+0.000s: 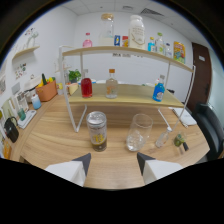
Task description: Make me a cup of Mojito.
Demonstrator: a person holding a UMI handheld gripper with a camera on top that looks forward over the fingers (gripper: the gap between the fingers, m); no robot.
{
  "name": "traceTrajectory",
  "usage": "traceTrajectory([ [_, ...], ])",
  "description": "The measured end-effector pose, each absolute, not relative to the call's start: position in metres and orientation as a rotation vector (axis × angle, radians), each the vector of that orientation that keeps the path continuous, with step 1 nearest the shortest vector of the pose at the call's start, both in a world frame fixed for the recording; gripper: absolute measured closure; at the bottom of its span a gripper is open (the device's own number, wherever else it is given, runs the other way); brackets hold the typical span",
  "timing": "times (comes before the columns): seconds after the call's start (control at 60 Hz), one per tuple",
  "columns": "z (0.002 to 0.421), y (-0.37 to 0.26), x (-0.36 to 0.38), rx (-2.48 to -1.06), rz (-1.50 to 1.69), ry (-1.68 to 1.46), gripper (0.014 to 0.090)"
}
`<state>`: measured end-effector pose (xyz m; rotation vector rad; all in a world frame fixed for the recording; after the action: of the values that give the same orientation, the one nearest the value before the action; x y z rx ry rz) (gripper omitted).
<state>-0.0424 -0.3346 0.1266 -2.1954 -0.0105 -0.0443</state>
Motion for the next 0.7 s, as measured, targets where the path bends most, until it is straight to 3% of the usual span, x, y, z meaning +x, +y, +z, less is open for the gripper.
traceTrajectory([
  [0.383,0.146,-0.361,0.028,-2.200,-0.134,0.007,0.0191],
  [0.7,0.147,-0.356,0.037,-2.201,-0.104,-0.022,0.0192],
])
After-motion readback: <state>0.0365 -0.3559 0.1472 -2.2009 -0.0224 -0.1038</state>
